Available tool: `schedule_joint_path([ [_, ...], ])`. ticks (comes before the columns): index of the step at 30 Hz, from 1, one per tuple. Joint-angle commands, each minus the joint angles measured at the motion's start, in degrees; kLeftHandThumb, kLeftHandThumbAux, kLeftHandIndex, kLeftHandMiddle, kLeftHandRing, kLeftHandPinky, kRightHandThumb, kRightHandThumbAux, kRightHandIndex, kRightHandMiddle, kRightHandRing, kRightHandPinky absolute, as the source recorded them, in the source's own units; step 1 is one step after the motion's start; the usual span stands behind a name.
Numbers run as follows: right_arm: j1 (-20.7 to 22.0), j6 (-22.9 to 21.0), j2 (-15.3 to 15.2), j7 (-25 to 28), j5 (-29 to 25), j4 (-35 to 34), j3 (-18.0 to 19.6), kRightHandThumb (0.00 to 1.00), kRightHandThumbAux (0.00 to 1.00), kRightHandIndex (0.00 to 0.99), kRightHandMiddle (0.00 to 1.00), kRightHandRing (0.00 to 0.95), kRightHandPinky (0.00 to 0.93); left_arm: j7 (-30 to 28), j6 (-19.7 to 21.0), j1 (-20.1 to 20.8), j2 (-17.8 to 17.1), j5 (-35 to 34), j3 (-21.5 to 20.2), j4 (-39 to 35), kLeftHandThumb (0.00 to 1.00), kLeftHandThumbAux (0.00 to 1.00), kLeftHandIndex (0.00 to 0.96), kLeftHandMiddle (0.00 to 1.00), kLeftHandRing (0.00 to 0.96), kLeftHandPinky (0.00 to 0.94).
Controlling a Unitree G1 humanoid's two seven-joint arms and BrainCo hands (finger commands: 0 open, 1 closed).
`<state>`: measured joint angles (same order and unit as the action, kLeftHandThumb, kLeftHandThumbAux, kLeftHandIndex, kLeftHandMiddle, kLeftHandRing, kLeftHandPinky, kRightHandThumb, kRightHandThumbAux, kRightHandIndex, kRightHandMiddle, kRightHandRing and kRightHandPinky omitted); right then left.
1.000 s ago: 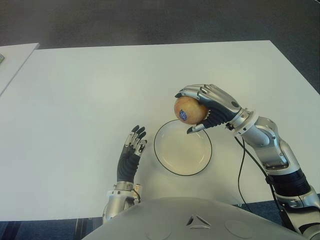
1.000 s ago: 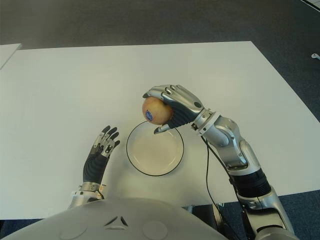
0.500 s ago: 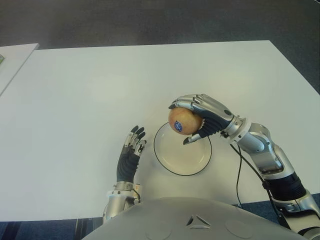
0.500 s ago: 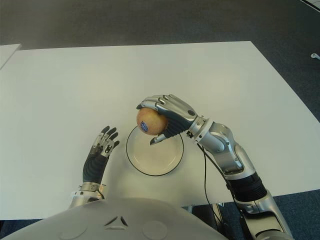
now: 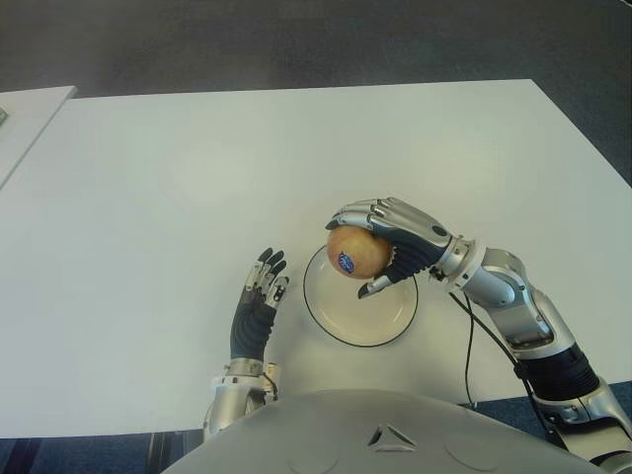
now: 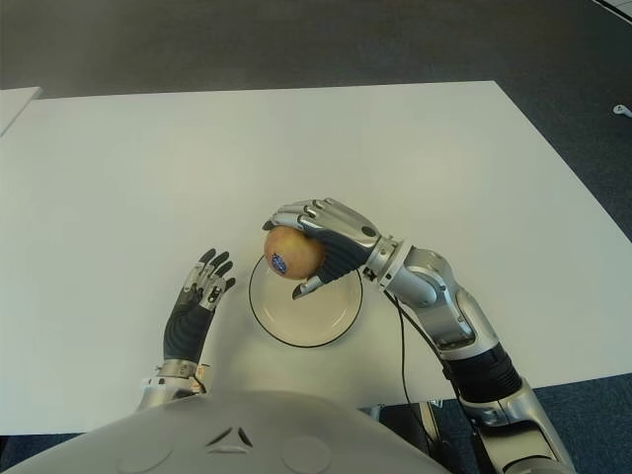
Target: Put the apples into the plate.
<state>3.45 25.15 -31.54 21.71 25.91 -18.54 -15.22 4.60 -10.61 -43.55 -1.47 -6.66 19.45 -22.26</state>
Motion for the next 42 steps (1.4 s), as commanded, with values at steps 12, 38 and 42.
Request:
schedule_joint_path([
  [12,-0.92,8.35,0.04,-4.58,6.65,7.97,-2.67,0.721,0.713,0.441,0.834,0.816,0.792,0.62,0.96,1.34,2.78,0.86,2.32,-0.73,0.246,0.543,0.062,0.098,0.089,0.129],
  [38,-1.29,12.04,-2.23,-3.61,12.51,7.71,-4.08,0.714,0.715,0.441,0.866,0.827,0.827,1.01,3.40,0.64,2.36,1.13,2.90,-3.44,0.263,0.547,0.058,0.084,0.079,0.114],
  [42,-1.27,12.29,-2.90,-2.68,12.62,7.64,-4.67,0.714,0.716,0.441,0.865,0.825,0.824,1.11,3.52,0.51,2.50,1.02,2.94,-3.57,0.263,0.552,0.059,0.086,0.079,0.115],
])
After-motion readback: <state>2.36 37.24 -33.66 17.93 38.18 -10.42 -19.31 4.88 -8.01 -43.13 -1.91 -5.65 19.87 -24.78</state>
